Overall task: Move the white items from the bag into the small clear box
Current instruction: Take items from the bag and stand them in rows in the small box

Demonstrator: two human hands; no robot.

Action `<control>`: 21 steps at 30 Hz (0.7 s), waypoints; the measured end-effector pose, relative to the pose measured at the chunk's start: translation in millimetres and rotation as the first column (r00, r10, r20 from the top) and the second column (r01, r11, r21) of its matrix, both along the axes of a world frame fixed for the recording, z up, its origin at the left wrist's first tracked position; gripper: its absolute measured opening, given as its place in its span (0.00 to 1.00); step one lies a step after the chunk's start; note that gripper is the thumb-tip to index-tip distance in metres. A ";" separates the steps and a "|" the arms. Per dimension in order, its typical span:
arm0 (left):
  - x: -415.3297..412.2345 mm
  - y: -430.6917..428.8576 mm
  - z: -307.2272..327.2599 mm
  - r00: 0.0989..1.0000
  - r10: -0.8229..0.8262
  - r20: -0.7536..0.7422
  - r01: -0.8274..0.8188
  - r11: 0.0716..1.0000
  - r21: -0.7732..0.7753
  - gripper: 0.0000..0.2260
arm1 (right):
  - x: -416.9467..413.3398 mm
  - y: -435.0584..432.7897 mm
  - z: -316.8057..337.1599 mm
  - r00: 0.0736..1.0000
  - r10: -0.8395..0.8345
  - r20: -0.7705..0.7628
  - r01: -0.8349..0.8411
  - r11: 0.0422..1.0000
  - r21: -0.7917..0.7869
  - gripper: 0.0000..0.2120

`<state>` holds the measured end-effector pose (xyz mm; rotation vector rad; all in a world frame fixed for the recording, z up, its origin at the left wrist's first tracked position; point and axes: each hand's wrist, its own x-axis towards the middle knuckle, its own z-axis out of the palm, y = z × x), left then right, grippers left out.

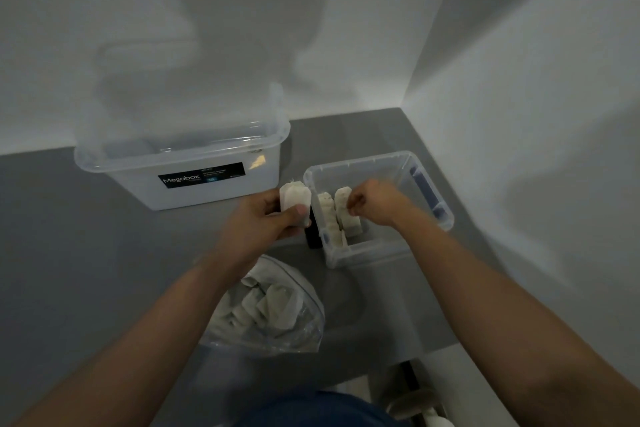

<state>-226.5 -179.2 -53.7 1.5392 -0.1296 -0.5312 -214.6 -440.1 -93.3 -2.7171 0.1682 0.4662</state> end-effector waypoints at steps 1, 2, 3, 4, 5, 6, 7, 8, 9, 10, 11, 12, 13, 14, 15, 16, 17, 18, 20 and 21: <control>-0.4 0.1 -0.2 1.000 -0.002 0.000 0.002 1.000 -0.001 0.10 | -0.1 0.5 -0.9 1.000 -0.002 -0.006 0.002 1.000 -0.007 0.07; -0.7 0.2 0.0 1.000 -0.007 0.004 0.007 1.000 0.002 0.10 | -0.5 0.6 -1.6 1.000 -0.005 -0.008 0.005 1.000 -0.013 0.08; -0.7 0.2 -0.2 1.000 -0.014 0.008 0.014 1.000 0.007 0.10 | -1.2 0.5 -1.7 1.000 -0.012 -0.008 0.012 1.000 -0.020 0.09; -0.8 0.4 0.0 1.000 -0.021 0.010 0.021 1.000 0.009 0.10 | -2.1 0.2 -1.2 1.000 -0.022 0.001 0.022 0.999 -0.022 0.11; -0.6 0.5 -0.1 1.000 -0.025 0.008 0.025 1.000 0.008 0.10 | -3.4 -0.3 -0.4 0.999 -0.039 0.018 0.039 0.999 -0.018 0.12; -0.3 0.9 -0.1 1.000 -0.028 0.007 0.028 1.000 0.007 0.10 | -5.0 -0.9 0.8 0.997 -0.059 0.045 0.059 0.998 -0.007 0.13; -0.1 1.1 0.0 1.000 -0.029 0.009 0.029 1.000 0.007 0.10 | -6.8 -1.0 3.0 0.994 -0.080 0.079 0.079 0.997 0.008 0.13; 0.3 1.6 0.0 1.000 -0.030 0.010 0.030 1.000 0.008 0.10 | -8.8 -0.8 5.6 0.989 -0.095 0.111 0.093 0.995 0.025 0.12; 0.6 2.0 0.0 0.999 -0.032 0.010 0.032 0.999 0.009 0.10 | -10.8 -0.2 8.4 0.987 -0.098 0.128 0.093 0.995 0.041 0.09; 0.9 2.6 0.0 0.999 -0.035 0.011 0.035 0.999 0.011 0.10 | -12.8 1.0 11.2 0.988 -0.084 0.129 0.078 0.996 0.053 0.07; 1.0 3.3 -0.2 0.999 -0.038 0.015 0.038 0.999 0.019 0.11 | -15.0 3.1 14.1 0.992 -0.058 0.114 0.051 0.997 0.059 0.05; 0.9 4.1 -0.1 0.999 -0.039 0.024 0.038 0.999 0.031 0.10 | -17.9 6.1 17.7 0.995 -0.027 0.096 0.021 0.998 0.057 0.05; 0.7 4.7 0.1 0.999 -0.039 0.034 0.037 0.998 0.048 0.10 | -20.4 9.0 21.0 0.996 -0.003 0.088 -0.001 0.999 0.054 0.05; 0.4 5.1 0.6 0.998 -0.040 0.042 0.037 0.997 0.064 0.10 | -23.4 11.9 25.1 0.994 0.006 0.105 -0.013 0.998 0.064 0.05; -0.2 5.1 1.5 0.998 -0.043 0.045 0.039 0.996 0.079 0.11 | -26.9 15.1 29.8 0.990 -0.007 0.140 -0.008 0.995 0.104 0.06; -0.8 4.9 2.6 0.998 -0.047 0.046 0.043 0.995 0.089 0.11 | -31.6 19.4 36.3 0.983 -0.049 0.178 0.013 0.981 0.194 0.06; -1.4 4.6 3.9 0.997 -0.050 0.050 0.045 0.994 0.095 0.11 | -37.2 25.0 44.2 0.973 -0.113 0.199 0.042 0.943 0.329 0.06; -1.7 4.3 5.1 0.997 -0.051 0.055 0.045 0.994 0.097 0.11 | -43.6 30.9 52.9 0.965 -0.179 0.194 0.066 0.875 0.479 0.05; -1.4 3.2 7.2 0.997 -0.049 0.064 0.042 0.994 0.096 0.12 | -56.1 41.9 69.7 0.954 -0.246 0.170 0.061 0.717 0.695 0.07; -1.3 2.6 8.2 0.996 -0.053 0.068 0.046 0.994 0.096 0.12 | -60.6 45.9 75.0 0.954 -0.248 0.171 0.045 0.678 0.733 0.08</control>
